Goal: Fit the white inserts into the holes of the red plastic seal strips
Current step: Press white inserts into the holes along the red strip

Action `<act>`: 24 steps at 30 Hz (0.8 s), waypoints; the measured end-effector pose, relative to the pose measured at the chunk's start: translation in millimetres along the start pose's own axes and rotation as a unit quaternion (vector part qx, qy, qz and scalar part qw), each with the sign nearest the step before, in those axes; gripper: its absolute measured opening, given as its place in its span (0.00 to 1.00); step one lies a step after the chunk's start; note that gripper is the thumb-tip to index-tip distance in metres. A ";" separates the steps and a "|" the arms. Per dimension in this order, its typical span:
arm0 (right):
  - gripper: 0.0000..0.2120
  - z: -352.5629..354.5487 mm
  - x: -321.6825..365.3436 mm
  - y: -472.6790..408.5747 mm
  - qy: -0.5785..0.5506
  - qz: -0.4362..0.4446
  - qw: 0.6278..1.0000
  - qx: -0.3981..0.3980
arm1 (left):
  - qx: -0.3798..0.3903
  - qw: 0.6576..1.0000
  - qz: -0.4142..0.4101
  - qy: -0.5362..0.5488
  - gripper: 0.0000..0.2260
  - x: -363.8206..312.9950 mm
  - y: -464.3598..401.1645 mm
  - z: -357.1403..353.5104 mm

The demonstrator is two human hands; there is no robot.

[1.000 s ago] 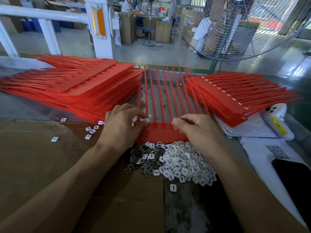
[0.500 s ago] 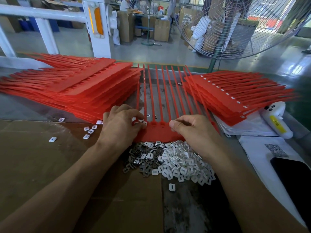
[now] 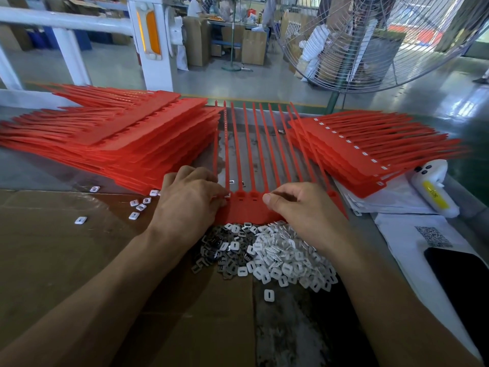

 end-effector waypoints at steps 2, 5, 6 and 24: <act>0.10 -0.8 1.0 0.9 0.000 0.000 1.000 0.003 | 0.008 1.000 -0.007 -0.007 0.10 -1.4 0.6 -1.6; 0.10 -0.6 3.8 1.8 -0.001 0.007 1.000 0.001 | 0.022 1.000 -0.015 -0.015 0.11 -3.7 1.4 -2.7; 0.10 -0.4 4.7 2.0 -0.002 0.008 1.000 0.003 | 0.029 0.999 -0.017 -0.019 0.11 -5.1 1.5 -3.5; 0.06 10.9 1.5 7.1 0.093 0.043 0.982 0.158 | 0.033 0.999 -0.016 0.008 0.13 -5.5 4.5 1.0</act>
Point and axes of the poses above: each hand's wrist, its own y-axis away from the middle knuckle, its own z-axis out of the back of the hand, x = y × z, the point moved 9 cm from there along -y, towards the middle knuckle, and after that the axes turned 3 degrees about -y, right-handed, at the moved point
